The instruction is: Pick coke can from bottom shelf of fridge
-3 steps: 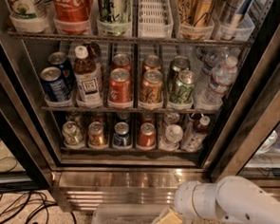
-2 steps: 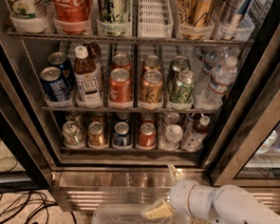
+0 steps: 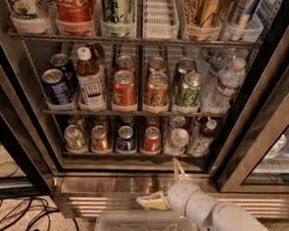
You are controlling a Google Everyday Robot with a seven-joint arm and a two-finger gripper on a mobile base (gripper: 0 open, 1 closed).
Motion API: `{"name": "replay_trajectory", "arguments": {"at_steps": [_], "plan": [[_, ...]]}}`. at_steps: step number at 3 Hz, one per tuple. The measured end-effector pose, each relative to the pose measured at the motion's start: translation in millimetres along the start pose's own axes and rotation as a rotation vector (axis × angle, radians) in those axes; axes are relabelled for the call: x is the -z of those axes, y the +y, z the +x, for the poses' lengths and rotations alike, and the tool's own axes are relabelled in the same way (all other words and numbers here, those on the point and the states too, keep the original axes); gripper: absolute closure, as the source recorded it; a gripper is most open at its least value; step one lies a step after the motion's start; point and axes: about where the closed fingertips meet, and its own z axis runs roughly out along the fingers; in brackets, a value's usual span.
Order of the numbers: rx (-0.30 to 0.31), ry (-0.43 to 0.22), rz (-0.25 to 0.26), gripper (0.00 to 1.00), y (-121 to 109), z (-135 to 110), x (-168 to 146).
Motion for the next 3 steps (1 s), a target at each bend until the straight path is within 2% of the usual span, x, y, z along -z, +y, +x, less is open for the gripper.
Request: {"name": "replay_trajectory", "arguments": {"at_steps": [2, 3], "plan": [[-0.072, -0.056, 0.203, 0.00, -14, -10, -23], [-0.106, -0.033, 0.298, 0.00, -21, -4, -25]]}}
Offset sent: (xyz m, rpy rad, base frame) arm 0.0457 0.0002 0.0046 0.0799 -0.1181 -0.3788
